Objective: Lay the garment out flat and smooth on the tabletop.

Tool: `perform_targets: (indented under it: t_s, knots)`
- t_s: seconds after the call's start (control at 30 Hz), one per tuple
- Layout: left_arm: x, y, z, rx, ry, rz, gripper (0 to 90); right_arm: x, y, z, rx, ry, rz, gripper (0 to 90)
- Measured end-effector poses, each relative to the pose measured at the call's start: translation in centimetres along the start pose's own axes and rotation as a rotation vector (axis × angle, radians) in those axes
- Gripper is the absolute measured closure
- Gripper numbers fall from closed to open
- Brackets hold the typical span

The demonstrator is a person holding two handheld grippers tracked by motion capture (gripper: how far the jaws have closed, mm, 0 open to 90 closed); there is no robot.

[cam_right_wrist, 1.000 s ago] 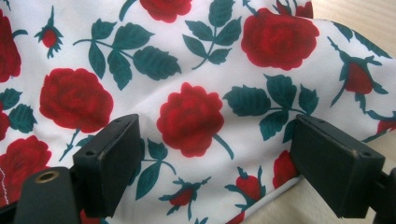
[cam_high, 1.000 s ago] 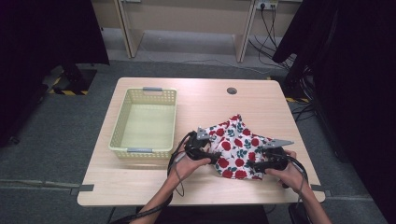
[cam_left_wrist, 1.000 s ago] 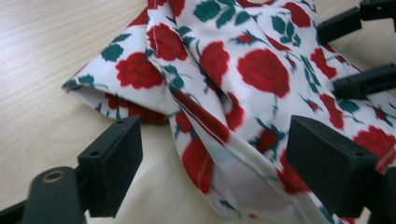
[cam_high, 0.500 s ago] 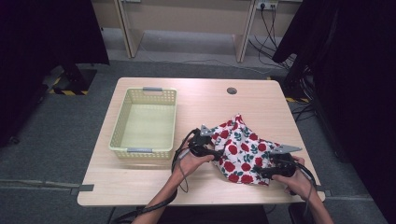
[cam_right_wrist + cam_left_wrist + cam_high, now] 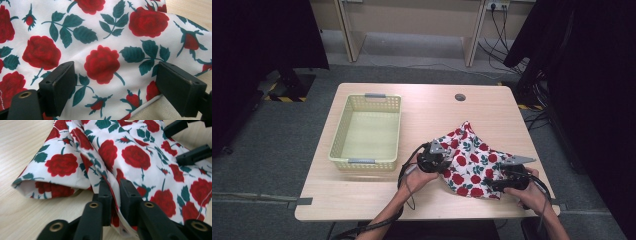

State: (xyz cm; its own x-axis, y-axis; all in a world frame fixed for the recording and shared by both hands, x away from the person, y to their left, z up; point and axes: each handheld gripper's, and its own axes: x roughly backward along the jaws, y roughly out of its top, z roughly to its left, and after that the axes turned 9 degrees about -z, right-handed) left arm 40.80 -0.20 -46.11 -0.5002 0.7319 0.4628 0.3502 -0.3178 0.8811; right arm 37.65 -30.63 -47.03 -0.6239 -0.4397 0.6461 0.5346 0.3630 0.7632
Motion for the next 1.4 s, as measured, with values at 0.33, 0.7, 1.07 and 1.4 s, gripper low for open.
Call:
perform_targets:
  t_s: [0.33,0.7,1.07,1.4]
  knots:
    - [3.5,-1.6,0.2,-0.022,0.040,-0.007,84.8,-0.1,0.2,0.5,0.003,0.008,0.012,16.7]
    - [3.5,-0.2,0.0,0.023,0.057,-0.043,60.0,0.6,1.5,0.5,0.016,0.027,-0.024,15.6]
    - [-1.1,1.9,0.7,0.078,0.076,-0.012,33.8,-2.5,6.1,0.1,0.014,0.052,-0.058,14.3]
    - [-2.6,1.6,1.1,0.043,0.047,0.005,73.4,-6.0,8.9,0.8,0.004,0.095,-0.059,10.7]
